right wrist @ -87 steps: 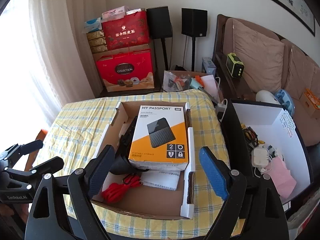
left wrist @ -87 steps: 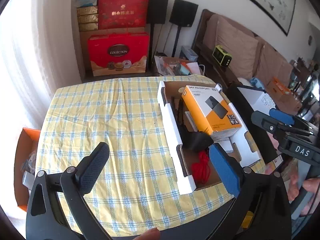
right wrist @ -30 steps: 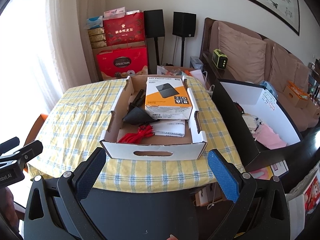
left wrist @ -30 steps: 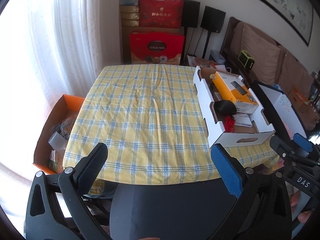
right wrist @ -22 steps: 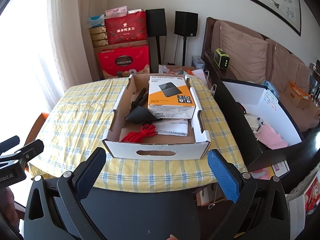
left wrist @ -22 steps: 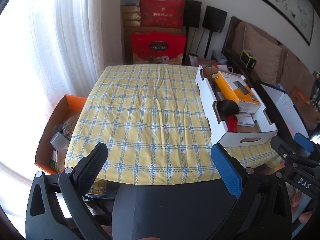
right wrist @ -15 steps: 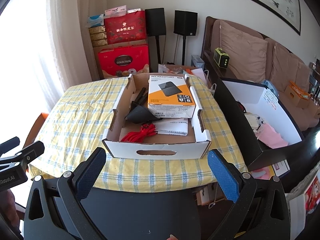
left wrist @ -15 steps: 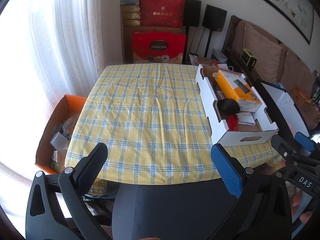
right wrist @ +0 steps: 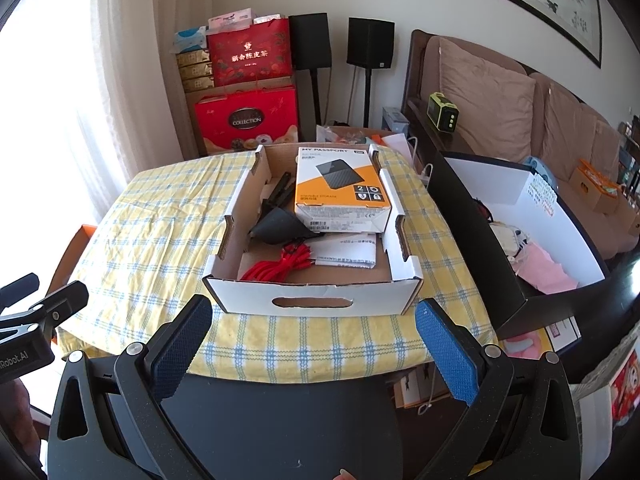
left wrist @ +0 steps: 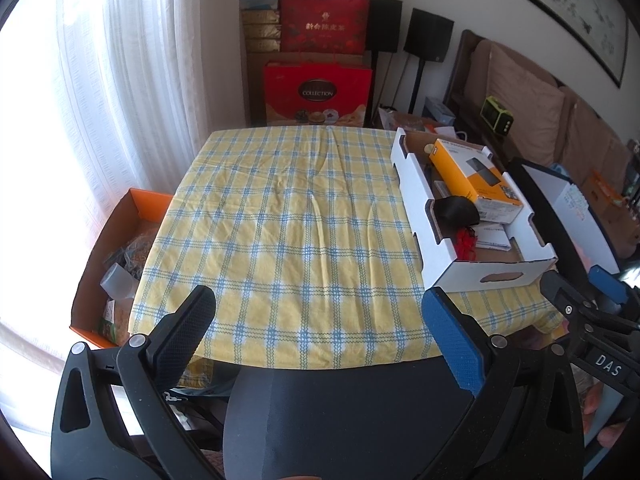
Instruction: Organize objects
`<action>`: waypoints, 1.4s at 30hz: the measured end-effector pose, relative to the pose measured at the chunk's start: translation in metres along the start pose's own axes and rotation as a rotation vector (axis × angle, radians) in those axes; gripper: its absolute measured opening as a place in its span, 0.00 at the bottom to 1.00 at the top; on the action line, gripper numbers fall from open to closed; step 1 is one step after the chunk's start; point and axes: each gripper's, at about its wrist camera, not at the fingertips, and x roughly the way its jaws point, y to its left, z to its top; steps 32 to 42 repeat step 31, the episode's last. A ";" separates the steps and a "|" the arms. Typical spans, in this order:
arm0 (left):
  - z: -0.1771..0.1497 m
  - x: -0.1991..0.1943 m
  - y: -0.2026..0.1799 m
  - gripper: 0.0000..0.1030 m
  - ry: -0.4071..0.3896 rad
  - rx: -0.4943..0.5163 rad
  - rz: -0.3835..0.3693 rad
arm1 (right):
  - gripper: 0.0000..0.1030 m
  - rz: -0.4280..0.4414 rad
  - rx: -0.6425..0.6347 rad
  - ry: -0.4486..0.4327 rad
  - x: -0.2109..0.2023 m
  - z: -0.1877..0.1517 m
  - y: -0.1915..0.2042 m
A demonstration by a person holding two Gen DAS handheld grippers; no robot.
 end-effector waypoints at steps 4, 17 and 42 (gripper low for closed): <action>0.000 0.000 -0.001 1.00 0.000 0.001 0.001 | 0.99 0.000 0.001 0.000 0.000 0.000 -0.001; 0.000 0.000 -0.001 1.00 0.000 0.002 0.000 | 0.99 0.001 0.002 0.003 0.001 -0.001 -0.001; -0.002 0.000 -0.003 1.00 -0.006 0.009 0.013 | 0.99 0.000 0.003 0.005 0.001 -0.001 -0.001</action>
